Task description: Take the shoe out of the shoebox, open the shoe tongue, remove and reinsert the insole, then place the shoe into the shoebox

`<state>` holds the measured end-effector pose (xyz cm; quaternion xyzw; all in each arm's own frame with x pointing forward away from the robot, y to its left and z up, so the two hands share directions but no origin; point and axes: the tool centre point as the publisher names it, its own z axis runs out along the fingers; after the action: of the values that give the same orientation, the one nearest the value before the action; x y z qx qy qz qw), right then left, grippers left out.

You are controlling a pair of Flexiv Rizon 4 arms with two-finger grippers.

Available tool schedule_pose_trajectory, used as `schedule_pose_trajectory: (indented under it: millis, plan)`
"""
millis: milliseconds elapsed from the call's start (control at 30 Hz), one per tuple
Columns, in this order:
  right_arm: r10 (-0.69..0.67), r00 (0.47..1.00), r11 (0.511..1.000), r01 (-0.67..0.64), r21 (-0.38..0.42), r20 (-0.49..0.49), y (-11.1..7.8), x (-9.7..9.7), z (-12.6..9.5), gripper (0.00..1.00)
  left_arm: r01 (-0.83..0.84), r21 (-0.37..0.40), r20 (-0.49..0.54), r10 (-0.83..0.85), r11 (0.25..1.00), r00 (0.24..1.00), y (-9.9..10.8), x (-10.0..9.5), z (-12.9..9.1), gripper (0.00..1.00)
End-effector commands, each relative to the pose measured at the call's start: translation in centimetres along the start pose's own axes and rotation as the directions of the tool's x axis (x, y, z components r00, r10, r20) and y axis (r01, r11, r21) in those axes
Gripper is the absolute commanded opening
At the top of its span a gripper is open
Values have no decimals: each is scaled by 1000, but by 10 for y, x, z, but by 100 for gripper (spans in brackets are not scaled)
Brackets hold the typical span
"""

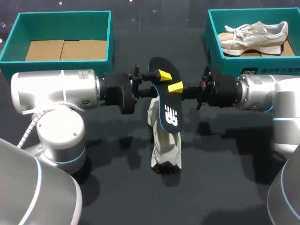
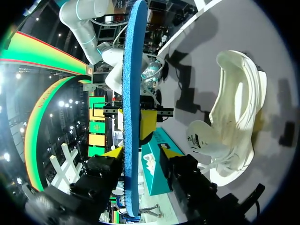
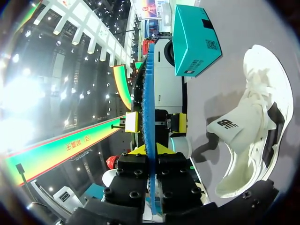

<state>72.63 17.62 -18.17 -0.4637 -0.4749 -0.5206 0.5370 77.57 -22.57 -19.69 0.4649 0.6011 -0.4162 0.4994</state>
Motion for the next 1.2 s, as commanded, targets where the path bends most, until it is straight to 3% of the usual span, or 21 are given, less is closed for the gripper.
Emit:
schedule_pose_trajectory:
  millis: [33,133,167,467,500,533,567,767,833,900,1100,1200]
  plan:
    - [4,1000,1000,-4,-2,6,-1,0,1,0,-5,-6,-5,5,1000,1000,-1,0,0,41]
    - [9,1000,1000,-9,-3,8,-1,-1,0,0,-10,-7,-9,10,1000,1000,-1,0,1,16]
    - [10,1000,1000,-10,-4,8,-1,-2,0,0,-12,-7,-11,12,1000,1000,-2,0,1,2]
    - [15,1000,1000,-15,-12,4,-3,-3,-3,0,-29,-4,-28,29,1000,999,-5,1,3,0]
    - [15,1000,1000,-15,-11,4,-3,-3,-3,18,-29,-4,-29,29,1000,999,-5,1,3,0]
    - [13,1000,1000,-13,-10,4,-4,-3,-3,44,-29,-4,-29,29,1000,999,-5,1,2,0]
    - [6,1000,1000,-6,-9,9,-5,-3,-4,100,-30,-5,-30,30,1000,999,-5,0,1,0]
    - [-77,993,997,74,30,90,-10,-2,-17,100,-25,6,-38,25,1000,999,-7,-4,-13,0]
    - [-154,959,988,146,48,237,-14,1,-22,100,-8,18,-49,8,1000,999,-9,-5,-19,0]
    - [-93,921,993,115,-36,377,-14,-5,-30,100,14,20,-71,-13,1000,997,-10,-7,-24,0]
    - [-93,921,993,115,-36,377,-14,-5,-30,100,29,28,-115,-26,999,993,-23,-14,-39,0]
    - [-93,921,993,115,-36,377,-14,-5,-30,100,-108,18,-159,110,994,981,-31,-13,-42,0]
